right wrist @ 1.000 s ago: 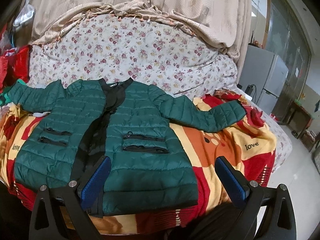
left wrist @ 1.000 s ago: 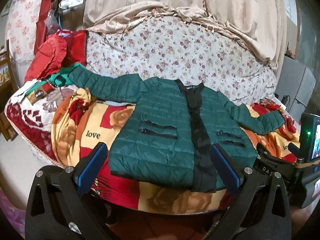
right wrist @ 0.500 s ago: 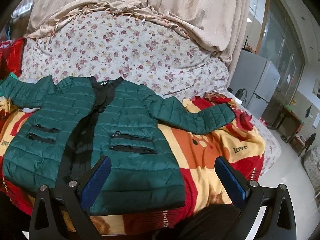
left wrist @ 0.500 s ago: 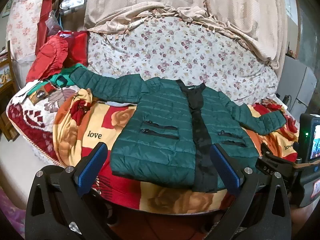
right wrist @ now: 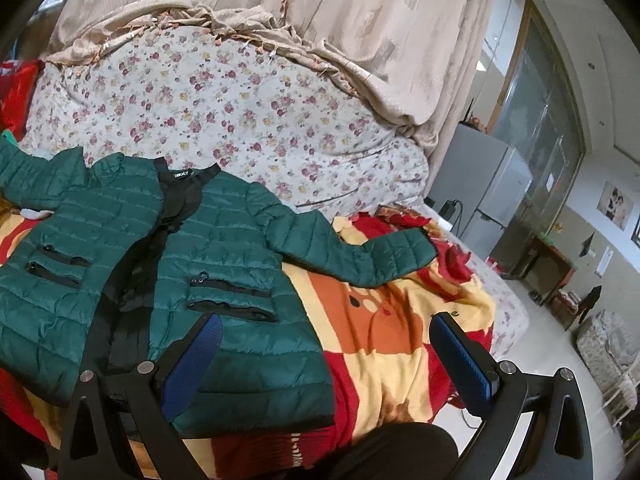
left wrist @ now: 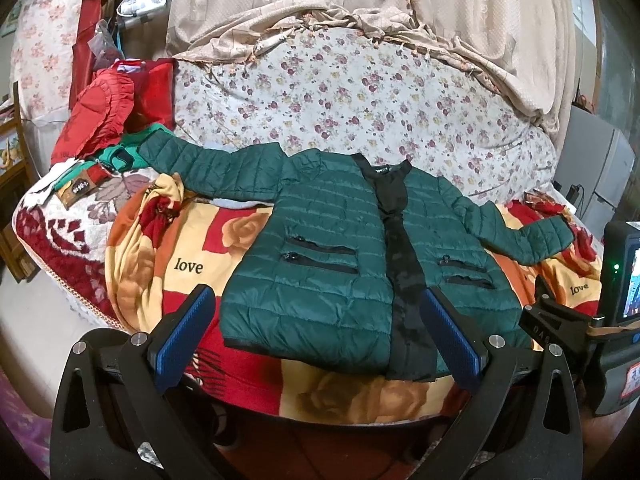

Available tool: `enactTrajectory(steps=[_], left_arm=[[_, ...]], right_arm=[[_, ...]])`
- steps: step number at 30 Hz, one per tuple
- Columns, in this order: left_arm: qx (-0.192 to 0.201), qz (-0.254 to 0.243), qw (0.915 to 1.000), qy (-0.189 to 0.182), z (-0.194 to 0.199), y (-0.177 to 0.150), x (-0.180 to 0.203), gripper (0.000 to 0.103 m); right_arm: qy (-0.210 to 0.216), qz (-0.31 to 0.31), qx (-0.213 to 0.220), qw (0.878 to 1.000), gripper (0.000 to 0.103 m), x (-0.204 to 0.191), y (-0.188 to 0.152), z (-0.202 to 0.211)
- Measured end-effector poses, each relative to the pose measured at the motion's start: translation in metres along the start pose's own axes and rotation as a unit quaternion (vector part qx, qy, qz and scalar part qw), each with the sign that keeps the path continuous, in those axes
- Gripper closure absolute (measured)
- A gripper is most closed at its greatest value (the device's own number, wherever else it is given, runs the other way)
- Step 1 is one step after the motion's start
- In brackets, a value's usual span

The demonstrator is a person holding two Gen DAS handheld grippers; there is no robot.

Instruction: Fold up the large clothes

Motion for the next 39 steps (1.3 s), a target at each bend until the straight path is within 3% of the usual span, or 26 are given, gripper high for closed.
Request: enactTrajectory(steps=[25, 34, 39], left_arm=[[-0.013, -0.012, 0.9998, -0.01, -0.003, -0.007, 0.013, 0.001], [-0.018, -0.016, 0.9997, -0.006, -0.005, -0.007, 0.014, 0.001], [-0.032, -0.023, 0.999, 0.021, -0.01, -0.009, 0.013, 0.001]], right_arm=[[0.004, -0.02, 0.009, 1.0, 0.001, 0.01, 0.002, 0.007], [0.037, -0.042, -0.001, 0.998, 0.001, 0.014, -0.004, 0.0], [0.069, -0.051, -0.012, 0.996, 0.001, 0.01, -0.008, -0.005]])
Point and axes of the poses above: each gripper's, at about its wrist camera, not at the fingertips, and z roughly against the way its jaws point, x to its right, y to its top, the point moved 4 cm from there along -z, roughly the way its jaws point, and after that the axes turned 7 degrees about y, right-handed, at the moved point
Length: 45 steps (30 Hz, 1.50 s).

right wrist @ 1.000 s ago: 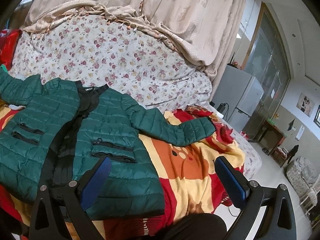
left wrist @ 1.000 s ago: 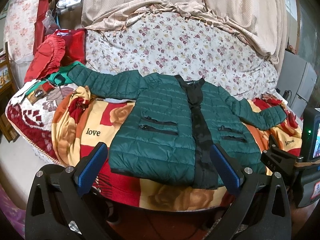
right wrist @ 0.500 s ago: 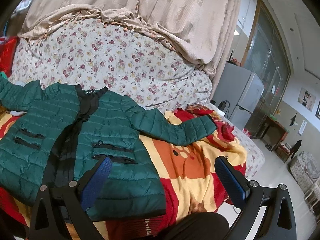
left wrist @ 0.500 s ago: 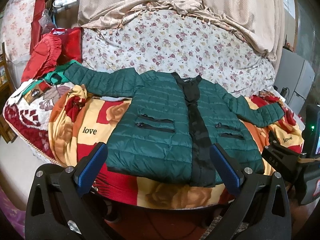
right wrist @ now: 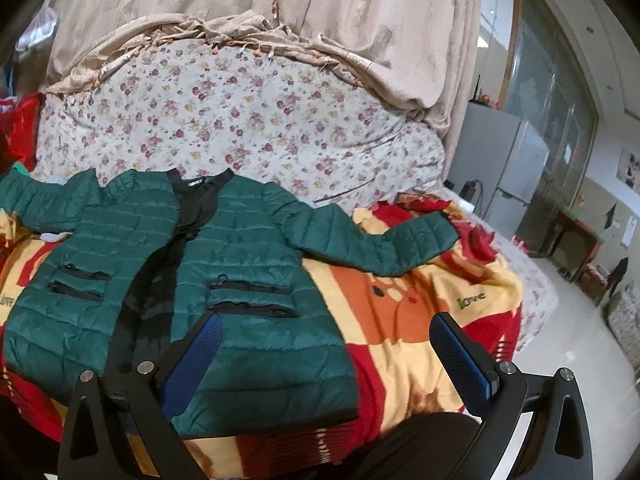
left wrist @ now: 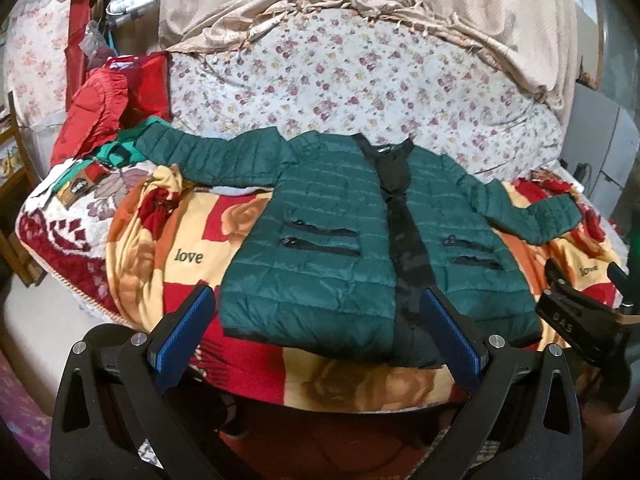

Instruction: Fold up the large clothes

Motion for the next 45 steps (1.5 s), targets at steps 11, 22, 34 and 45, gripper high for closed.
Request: enactTrajectory(steps=[11, 22, 34, 45], left_arm=[[-0.015, 0.008, 0.9996, 0.022, -0.005, 0.001, -0.012, 0.001], [-0.023, 0.006, 0.9992, 0.031, -0.008, 0.0, -0.011, 0.001], [-0.04, 0.003, 0.9984, 0.04, -0.015, -0.003, -0.011, 0.001], [-0.056, 0.006, 0.9973, 0.046, -0.025, -0.005, -0.014, 0.001]], right_arm=[[0.038, 0.015, -0.011, 0.999, 0.001, -0.017, -0.006, -0.002], [0.052, 0.005, -0.026, 0.998, 0.001, -0.016, -0.011, -0.01], [0.056, 0.005, -0.03, 0.998, 0.001, -0.019, -0.013, -0.012], [0.06, 0.009, -0.042, 0.997, 0.001, -0.026, -0.019, -0.021]])
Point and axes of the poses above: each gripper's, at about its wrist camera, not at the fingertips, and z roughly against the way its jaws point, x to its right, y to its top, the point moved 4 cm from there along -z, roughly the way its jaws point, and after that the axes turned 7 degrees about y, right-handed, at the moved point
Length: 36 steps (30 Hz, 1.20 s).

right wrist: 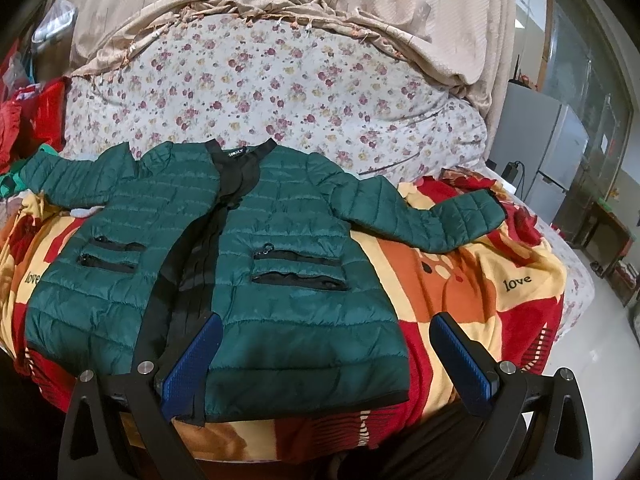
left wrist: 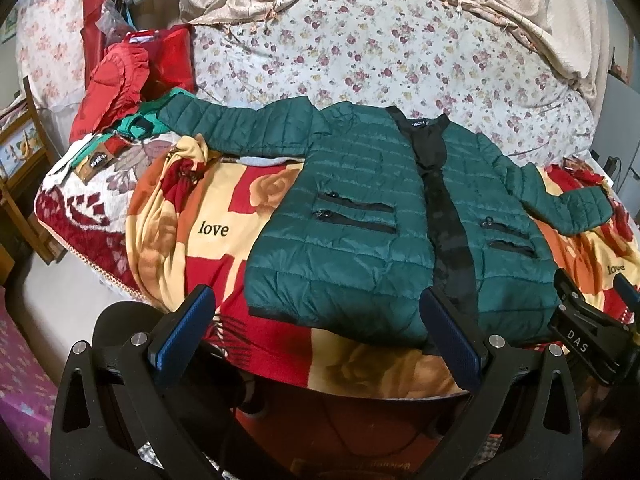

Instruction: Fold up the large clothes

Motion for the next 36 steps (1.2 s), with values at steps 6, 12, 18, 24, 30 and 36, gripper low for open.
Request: enactTrajectory(steps=[6, 12, 18, 24, 30, 36], left_arm=[[-0.01, 0.006, 0.9999, -0.004, -0.01, 0.004, -0.003, 0.001], [0.005, -0.01, 0.9994, 0.032, -0.04, 0.031, -0.019, 0.001], [0.019, 0.014, 0.997, 0.073, -0.084, 0.077, -0.071, 0.001], [0.01, 0.065, 0.9945, 0.081, -0.134, 0.137, -0.136, 0.014], [-0.04, 0.114, 0.9901, 0.071, -0.206, 0.205, -0.201, 0.029], [-0.091, 0.211, 0.9726, 0.037, -0.28, 0.249, -0.257, 0.029]], right_arm=[[0.009, 0.009, -0.014, 1.0, 0.001, -0.002, 0.004, -0.012], [0.027, 0.024, -0.016, 0.999, 0.001, -0.006, 0.024, -0.035], [0.08, -0.013, -0.054, 0.995, 0.001, -0.012, 0.037, -0.077], [0.104, -0.035, -0.074, 0.991, 0.001, -0.017, 0.042, -0.107], [0.127, -0.055, -0.075, 0.987, 0.001, -0.015, 0.041, -0.125], [0.131, -0.07, -0.084, 0.985, 0.001, -0.014, 0.036, -0.145]])
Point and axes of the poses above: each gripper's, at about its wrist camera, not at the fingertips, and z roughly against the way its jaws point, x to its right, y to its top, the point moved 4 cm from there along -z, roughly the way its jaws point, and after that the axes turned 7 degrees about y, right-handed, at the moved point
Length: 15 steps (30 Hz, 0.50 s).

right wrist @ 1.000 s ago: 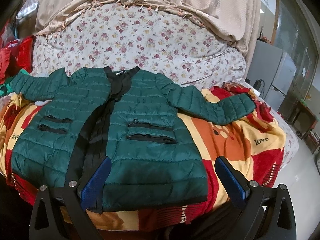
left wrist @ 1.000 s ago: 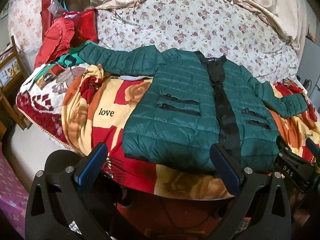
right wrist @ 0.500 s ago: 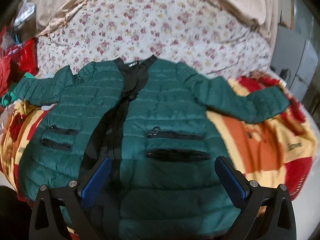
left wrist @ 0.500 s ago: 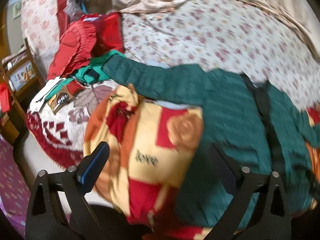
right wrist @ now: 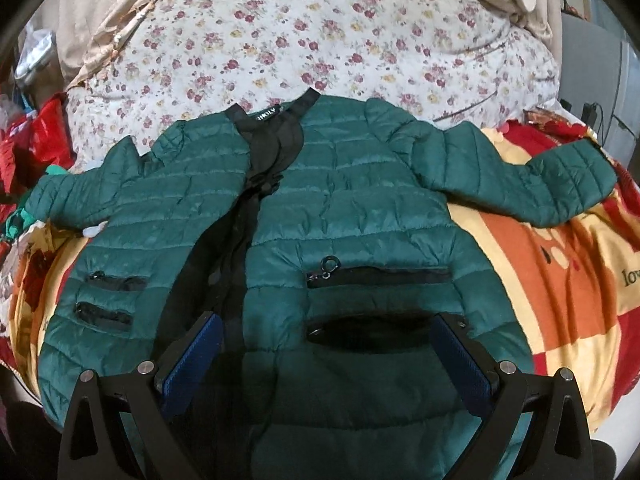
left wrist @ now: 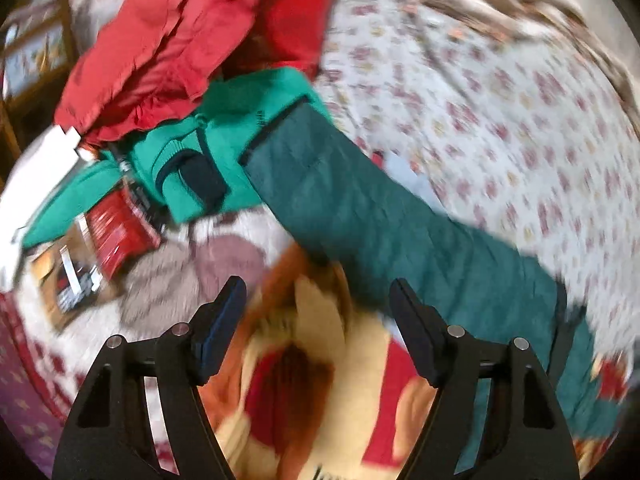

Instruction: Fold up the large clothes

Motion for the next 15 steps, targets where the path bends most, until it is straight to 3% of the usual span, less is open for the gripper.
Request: enactTrajectory(steps=[3, 7, 15], left_arm=[[-0.019, 0.028, 0.9994, 0.0, -0.033, 0.022, -0.009, 0.029], [-0.027, 0.031, 0.999, 0.018, -0.07, 0.039, -0.009, 0.029], [-0.027, 0.04, 0.9983, 0.031, -0.107, 0.058, -0.001, 0.031]], right_arm=[[0.001, -0.005, -0.008, 1.0, 0.001, 0.003, -0.001, -0.009], [-0.001, -0.009, -0.013, 1.0, 0.001, 0.006, 0.001, -0.019], [-0.024, -0.001, -0.033, 0.999, 0.001, 0.006, 0.0, -0.036]])
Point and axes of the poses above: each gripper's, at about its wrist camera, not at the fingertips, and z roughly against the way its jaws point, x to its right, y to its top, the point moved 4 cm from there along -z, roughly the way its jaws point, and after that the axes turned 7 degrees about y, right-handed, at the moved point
